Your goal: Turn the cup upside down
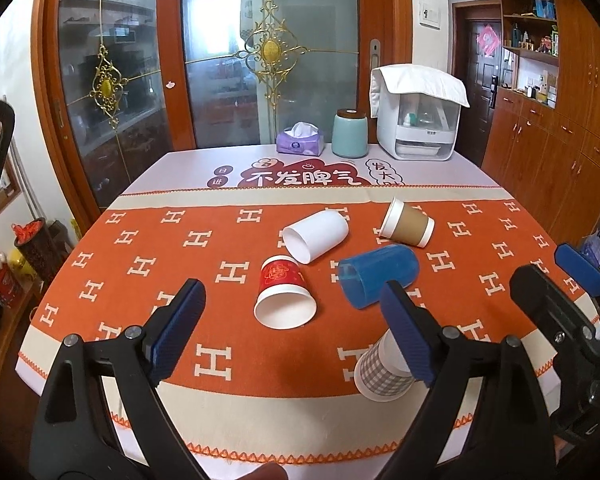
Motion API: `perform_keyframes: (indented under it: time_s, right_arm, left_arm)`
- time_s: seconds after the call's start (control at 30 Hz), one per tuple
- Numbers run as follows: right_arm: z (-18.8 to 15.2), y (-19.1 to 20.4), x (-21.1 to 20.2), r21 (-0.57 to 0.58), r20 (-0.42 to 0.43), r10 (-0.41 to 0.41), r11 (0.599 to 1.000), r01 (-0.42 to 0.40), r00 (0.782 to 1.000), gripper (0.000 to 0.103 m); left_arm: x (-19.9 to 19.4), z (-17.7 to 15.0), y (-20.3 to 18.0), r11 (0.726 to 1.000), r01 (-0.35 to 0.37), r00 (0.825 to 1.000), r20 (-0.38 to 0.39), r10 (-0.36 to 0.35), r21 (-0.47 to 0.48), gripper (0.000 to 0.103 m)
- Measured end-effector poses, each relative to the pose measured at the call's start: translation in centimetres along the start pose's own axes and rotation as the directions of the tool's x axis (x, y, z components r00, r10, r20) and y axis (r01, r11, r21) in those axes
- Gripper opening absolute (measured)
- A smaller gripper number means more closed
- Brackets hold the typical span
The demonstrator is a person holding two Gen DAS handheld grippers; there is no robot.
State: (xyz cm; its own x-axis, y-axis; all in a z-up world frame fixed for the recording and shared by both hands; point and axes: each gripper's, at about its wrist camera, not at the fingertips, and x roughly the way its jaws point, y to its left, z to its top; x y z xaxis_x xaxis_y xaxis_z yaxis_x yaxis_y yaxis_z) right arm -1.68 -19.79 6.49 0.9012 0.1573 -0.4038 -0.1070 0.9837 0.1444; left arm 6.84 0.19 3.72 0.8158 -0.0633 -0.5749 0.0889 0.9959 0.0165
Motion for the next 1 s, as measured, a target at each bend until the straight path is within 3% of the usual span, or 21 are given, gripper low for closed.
perform_keyframes:
  time_s: [1.0]
  right_arm:
    - [0.18, -0.17, 0.86, 0.015, -0.015, 0.001, 1.0, -0.001, 1.0, 0.093]
  left_arm:
    - [0.73, 0.08, -0.01, 1.0, 0.0, 1.0, -0.009, 0.0, 0.01, 0.088]
